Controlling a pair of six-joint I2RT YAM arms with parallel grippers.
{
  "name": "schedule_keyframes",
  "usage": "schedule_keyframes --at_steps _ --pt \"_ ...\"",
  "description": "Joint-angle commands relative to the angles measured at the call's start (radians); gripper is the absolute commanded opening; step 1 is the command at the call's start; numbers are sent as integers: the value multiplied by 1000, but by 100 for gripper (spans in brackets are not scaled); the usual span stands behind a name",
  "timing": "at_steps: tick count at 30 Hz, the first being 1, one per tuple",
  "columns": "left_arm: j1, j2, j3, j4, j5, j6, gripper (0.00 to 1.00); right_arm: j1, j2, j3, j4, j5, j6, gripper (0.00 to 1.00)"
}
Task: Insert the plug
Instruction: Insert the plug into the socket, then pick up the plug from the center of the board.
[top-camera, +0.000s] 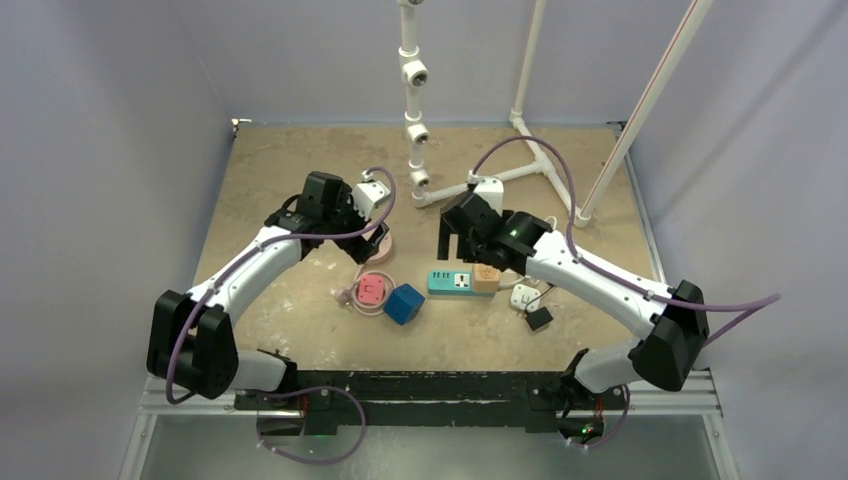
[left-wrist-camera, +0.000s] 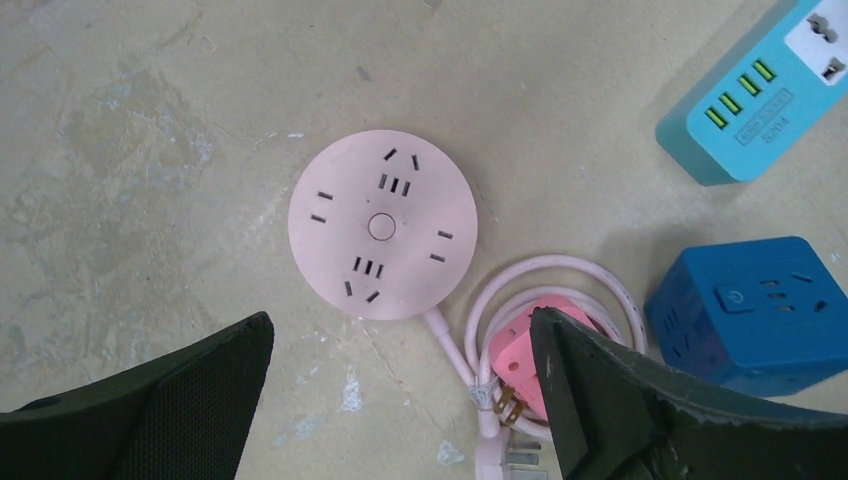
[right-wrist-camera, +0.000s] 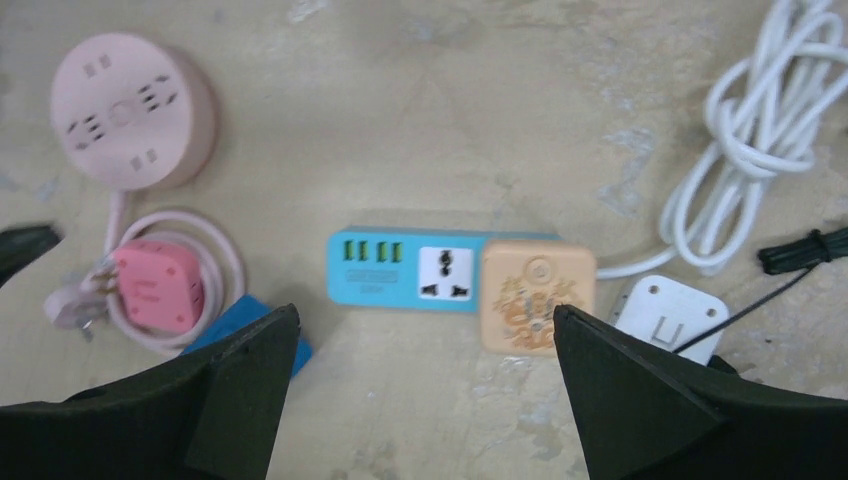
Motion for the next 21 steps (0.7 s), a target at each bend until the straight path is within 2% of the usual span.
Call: schedule_keyframes --at_steps 1,4,8,13,21 --pt "10 68 27 89 -56 -48 99 140 -19 37 36 -5 -42 99" --pt "10 139 62 108 -54 -47 99 199 -5 -13 182 -168 -153 99" --pt "12 198 78 160 -47 -31 99 232 65 -52 307 -308 -228 99" --pt "11 244 85 200 -5 -9 99 237 104 -132 446 -389 -271 99" --pt "10 308 100 205 63 7 99 237 170 -162 520 -451 -303 99"
